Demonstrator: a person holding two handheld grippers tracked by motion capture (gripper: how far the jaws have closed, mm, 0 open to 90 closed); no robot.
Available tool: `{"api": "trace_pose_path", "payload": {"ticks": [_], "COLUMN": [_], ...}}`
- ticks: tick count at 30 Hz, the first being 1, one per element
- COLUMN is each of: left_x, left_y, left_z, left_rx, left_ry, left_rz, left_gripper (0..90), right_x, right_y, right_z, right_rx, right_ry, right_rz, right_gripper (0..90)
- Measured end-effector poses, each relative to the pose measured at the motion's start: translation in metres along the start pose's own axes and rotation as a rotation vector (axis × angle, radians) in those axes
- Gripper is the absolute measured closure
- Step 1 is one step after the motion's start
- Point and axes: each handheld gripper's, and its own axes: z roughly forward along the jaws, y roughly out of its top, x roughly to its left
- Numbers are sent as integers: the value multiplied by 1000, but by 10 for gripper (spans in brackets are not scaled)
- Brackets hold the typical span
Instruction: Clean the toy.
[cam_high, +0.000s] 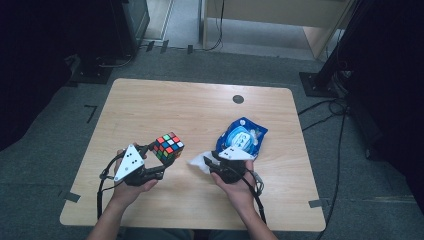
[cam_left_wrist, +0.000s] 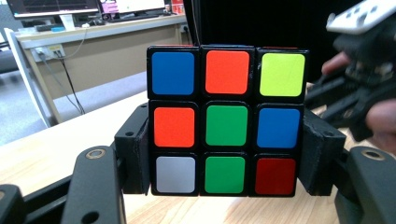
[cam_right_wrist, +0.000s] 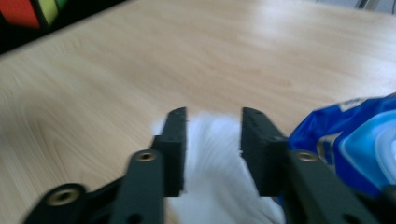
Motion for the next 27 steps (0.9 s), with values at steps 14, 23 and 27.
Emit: {"api": "trace_pose_path", "payload": {"ticks": [14,23,27], "left_x": [-42,-62,-61], "left_y": [-10,-8,-9], "left_z": [29,35,35], "left_rx": [42,32,29], "left_ry": [49,47,21], "left_rz": [45,61,39], "left_gripper": [340,340,339], "right_x": [36,39,38], "right_y": [29,17,16], "right_z": [-32,-15,-17], "right_rx": [-199,-148,-152], "right_ry": [264,231,245], "right_rz": [272,312,316], "right_gripper": [229,309,341]}}
